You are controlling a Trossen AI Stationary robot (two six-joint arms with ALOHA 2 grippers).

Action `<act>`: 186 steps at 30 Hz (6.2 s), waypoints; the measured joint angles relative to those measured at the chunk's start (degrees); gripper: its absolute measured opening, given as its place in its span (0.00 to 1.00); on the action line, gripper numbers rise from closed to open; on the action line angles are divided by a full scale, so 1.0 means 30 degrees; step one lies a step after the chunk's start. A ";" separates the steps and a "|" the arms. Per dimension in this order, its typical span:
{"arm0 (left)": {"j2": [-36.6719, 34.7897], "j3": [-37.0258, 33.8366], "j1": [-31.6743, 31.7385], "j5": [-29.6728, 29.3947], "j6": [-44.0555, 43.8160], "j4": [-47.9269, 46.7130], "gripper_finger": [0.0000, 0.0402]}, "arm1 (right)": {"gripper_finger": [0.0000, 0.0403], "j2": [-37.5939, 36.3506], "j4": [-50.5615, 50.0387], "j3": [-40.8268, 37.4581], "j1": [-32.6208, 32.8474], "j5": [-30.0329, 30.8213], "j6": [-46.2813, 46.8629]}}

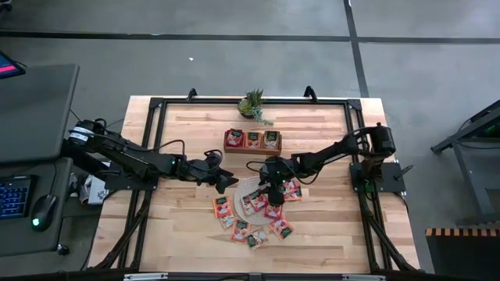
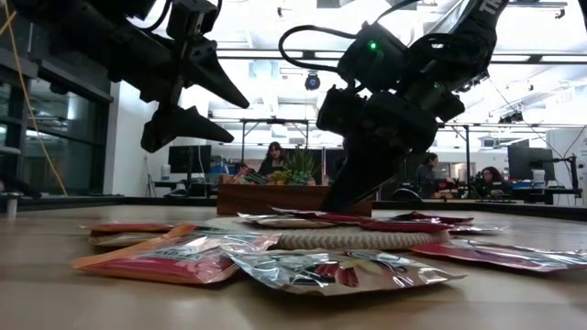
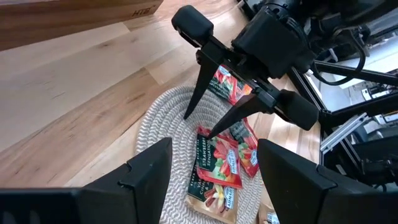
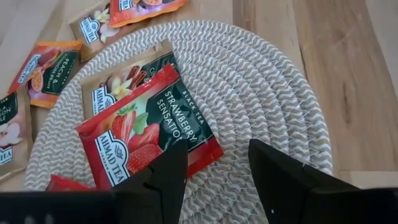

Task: Pick & Place Tea
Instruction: Put the red tea bag into the left section of the wooden organizer

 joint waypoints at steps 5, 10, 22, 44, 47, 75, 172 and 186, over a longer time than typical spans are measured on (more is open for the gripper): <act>0.0000 0.0000 0.0007 -0.0270 0.0000 0.0000 0.58 | 0.31 0.0000 -0.0271 0.0007 -0.0007 0.0043 -0.0022; 0.0000 0.0000 0.0007 -0.0299 0.0000 0.0000 0.58 | 0.14 0.0000 -0.0327 -0.0005 -0.0002 0.0144 0.0029; 0.0000 0.0000 0.0012 -0.0192 0.0000 0.0035 0.58 | 0.00 -0.0381 0.0422 -0.0051 0.0022 0.1514 0.0976; 0.0000 0.0284 0.0014 0.0567 -0.0503 0.2578 0.58 | 0.00 -0.5078 -0.0615 -0.0015 -0.0262 0.4211 0.0493; 0.0000 0.0284 0.0014 0.0554 -0.0503 0.2579 0.58 | 0.00 -0.5541 -0.0685 -0.0015 -0.0262 0.4420 0.0437; 0.4660 0.0299 0.0517 0.0157 -1.0537 0.2237 0.58 | 0.00 -0.3643 -0.1549 -0.0007 -0.2802 0.0275 0.3512; 0.5289 0.0284 0.2513 0.3328 -0.8969 0.2257 0.58 | 0.48 0.0933 0.1420 0.1129 -0.2618 0.0128 1.2572; 0.7803 0.1980 0.2520 0.4386 -0.8762 0.2273 0.58 | 0.48 0.0933 0.1502 0.1122 -0.2623 0.0237 1.2509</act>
